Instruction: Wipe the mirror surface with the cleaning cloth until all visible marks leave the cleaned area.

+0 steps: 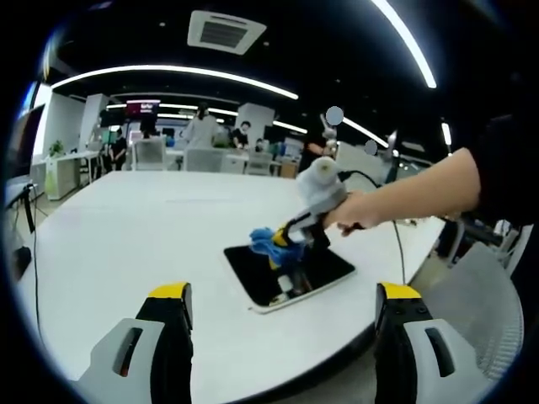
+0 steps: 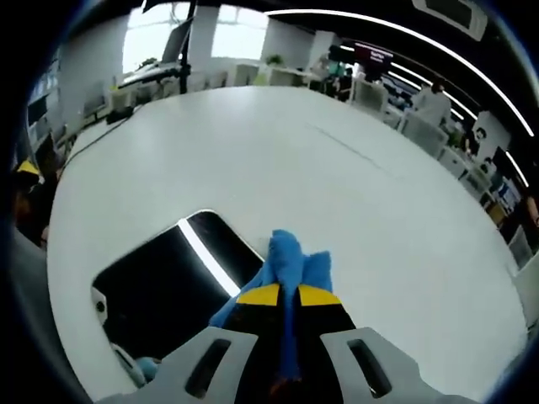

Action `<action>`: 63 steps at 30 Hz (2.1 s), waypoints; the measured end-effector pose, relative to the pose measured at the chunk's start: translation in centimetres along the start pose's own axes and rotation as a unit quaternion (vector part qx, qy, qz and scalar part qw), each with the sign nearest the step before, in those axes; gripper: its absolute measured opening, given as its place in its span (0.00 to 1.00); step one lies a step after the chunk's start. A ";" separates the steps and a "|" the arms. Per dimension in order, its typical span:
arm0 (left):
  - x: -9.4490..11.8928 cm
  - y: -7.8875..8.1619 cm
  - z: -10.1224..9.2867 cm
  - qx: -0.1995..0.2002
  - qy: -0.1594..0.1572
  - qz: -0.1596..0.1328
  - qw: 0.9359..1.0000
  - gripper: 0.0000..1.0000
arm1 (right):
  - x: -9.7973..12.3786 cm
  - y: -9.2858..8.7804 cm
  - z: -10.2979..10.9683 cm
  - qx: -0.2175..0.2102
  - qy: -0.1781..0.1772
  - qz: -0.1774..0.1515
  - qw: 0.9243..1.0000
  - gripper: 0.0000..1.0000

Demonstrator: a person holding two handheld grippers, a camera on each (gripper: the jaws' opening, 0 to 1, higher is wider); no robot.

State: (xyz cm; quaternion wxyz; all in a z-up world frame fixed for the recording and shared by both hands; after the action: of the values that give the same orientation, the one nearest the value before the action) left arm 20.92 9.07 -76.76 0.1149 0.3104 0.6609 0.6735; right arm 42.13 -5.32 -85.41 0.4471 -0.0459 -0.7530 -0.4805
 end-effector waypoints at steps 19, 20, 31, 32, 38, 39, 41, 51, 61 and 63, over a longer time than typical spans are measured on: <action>0.0 -0.1 0.1 -0.001 0.000 0.002 1.000 0.89 | 1.5 -2.1 -2.7 0.036 -0.013 0.023 0.999 0.01; 0.0 -0.1 0.1 0.000 -0.001 0.002 1.000 0.89 | 1.5 -2.2 -2.9 0.035 -0.013 0.025 0.999 0.01; 0.0 -0.2 0.1 -0.001 -0.001 0.005 1.000 0.89 | 1.9 -2.6 -3.3 0.023 -0.016 0.030 0.999 0.01; 0.0 -0.2 0.1 -0.001 -0.001 0.005 1.000 0.89 | 1.8 -2.7 -3.4 0.021 -0.015 0.029 0.999 0.01; 0.0 -0.2 0.1 -0.002 -0.001 0.007 1.000 0.89 | 1.9 -2.8 -3.3 -0.009 -0.017 0.021 1.000 0.00; 0.0 -0.2 0.1 -0.002 -0.001 0.007 1.000 0.89 | 2.0 -2.9 -3.3 -0.042 -0.015 0.016 0.999 0.00; 0.0 -0.2 0.1 -0.002 -0.001 0.007 1.000 0.89 | 2.0 -3.0 -3.3 -0.078 -0.012 0.009 0.997 0.00; -0.1 -0.3 0.1 -0.002 -0.001 0.010 1.000 0.88 | 3.5 -3.4 -1.4 -0.116 0.000 -0.006 0.993 0.00; -0.1 -0.2 0.1 -0.002 -0.001 0.010 1.000 0.89 | 4.2 -4.0 -0.7 -0.100 0.014 -0.005 0.995 0.00; -0.1 -0.2 0.1 -0.003 -0.001 0.009 1.000 0.89 | 4.2 -4.2 -0.8 -0.095 0.017 -0.004 0.995 0.00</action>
State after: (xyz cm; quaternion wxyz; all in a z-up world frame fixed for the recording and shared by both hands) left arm 20.99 9.07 -77.00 0.1104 0.3168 0.6562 0.6759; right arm 38.07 -9.69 -85.16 0.4513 -0.0775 -0.6965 -0.5525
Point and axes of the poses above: the point that each gripper's makers call its tool centre point, and the gripper's own axes: x roughly backward along the fingers, z roughly to its left, y roughly out of its top, the point moved 2 cm from there along x, roughly backward along the fingers, and after that the axes turned 8 degrees about -x, right-handed, at the moved point
